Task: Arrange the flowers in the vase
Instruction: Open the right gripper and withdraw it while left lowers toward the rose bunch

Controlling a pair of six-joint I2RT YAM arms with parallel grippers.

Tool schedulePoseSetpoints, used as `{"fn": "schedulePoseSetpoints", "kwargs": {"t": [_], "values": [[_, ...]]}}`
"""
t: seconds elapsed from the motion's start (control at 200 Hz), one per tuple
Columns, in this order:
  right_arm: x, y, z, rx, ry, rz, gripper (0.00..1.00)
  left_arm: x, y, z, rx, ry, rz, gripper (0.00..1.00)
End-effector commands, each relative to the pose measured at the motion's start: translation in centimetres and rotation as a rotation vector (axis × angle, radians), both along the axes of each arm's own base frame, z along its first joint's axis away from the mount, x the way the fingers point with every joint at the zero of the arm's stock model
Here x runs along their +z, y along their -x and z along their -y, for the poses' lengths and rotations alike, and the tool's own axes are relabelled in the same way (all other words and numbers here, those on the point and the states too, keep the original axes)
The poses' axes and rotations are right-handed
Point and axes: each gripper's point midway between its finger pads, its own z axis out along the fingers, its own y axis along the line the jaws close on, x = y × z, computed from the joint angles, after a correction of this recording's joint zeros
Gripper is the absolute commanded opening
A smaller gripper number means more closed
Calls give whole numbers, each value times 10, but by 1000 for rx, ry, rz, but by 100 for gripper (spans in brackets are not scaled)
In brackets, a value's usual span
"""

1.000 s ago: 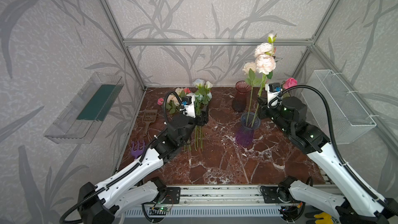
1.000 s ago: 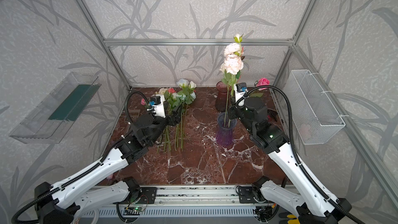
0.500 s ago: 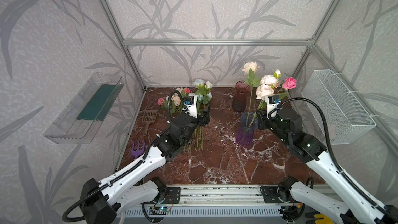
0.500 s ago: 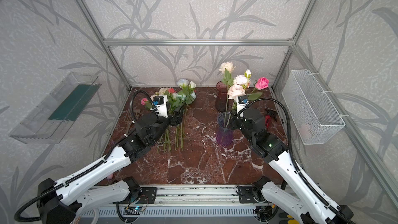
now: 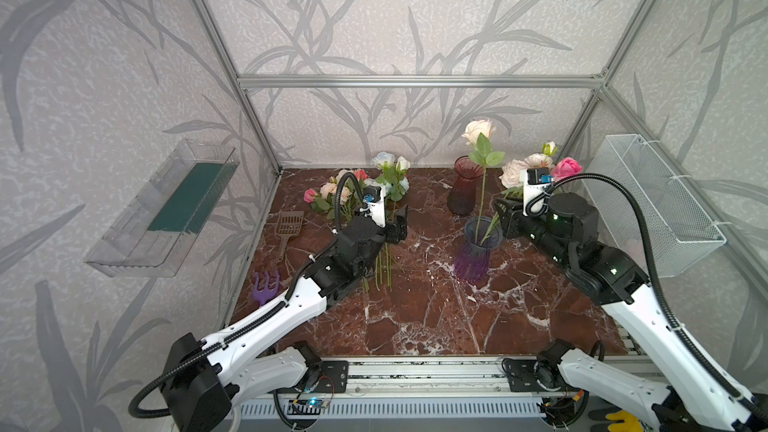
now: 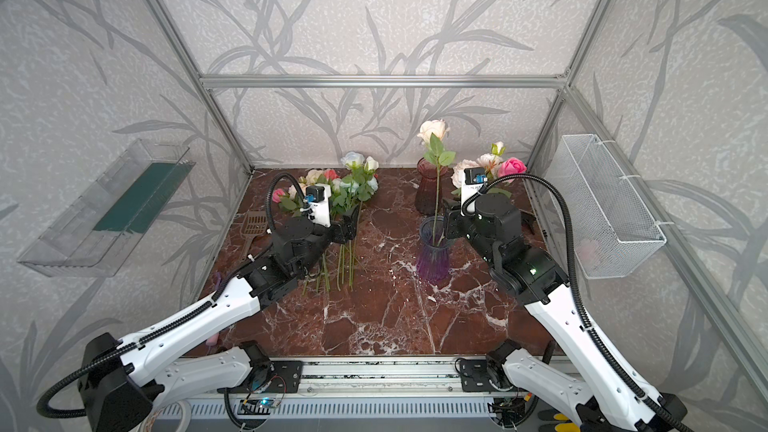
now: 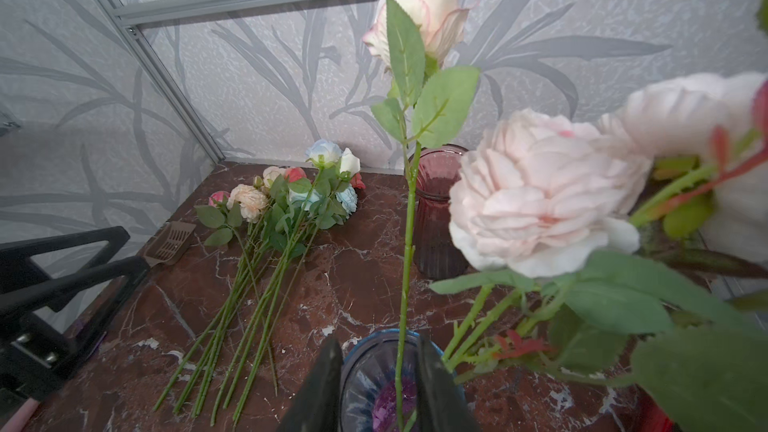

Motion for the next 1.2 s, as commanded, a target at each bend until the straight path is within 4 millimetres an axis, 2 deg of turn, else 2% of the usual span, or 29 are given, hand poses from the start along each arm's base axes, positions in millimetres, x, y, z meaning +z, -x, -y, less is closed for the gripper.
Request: {"fn": "schedulePoseSetpoints", "kwargs": {"t": [0.0, 0.11, 0.155, 0.24, 0.375, 0.485, 0.65, 0.895, 1.135, 1.195], "values": [[9, 21, -7, 57, -26, -24, 32, -3, -10, -6, 47, -30, -44, 82], [24, 42, -5, 85, -42, -19, 33, -28, -28, -4, 56, -82, -172, 80], [25, 50, -2, 92, -54, -34, 33, -46, -38, -2, 57, -104, -256, 79], [27, 64, 6, 92, -77, -50, 33, -83, -56, 0, 54, -130, -429, 72], [27, 75, 22, 53, -80, -51, 33, -140, -80, -3, 41, -153, -620, 62], [23, 77, 27, 40, -69, -58, 33, -171, -87, 4, -11, -227, -696, 59], [3, 76, 28, 31, -46, -91, 33, -212, -86, 18, -95, -287, -799, 56], [-7, 76, 20, 64, -33, -116, 33, -256, -88, 16, -90, -373, -910, 49], [-13, 82, 27, 52, -47, -109, 33, -270, -91, 10, -49, -410, -939, 45], [-13, 85, 31, 45, -45, -111, 33, -267, -89, 16, -79, -395, -932, 45]]}}
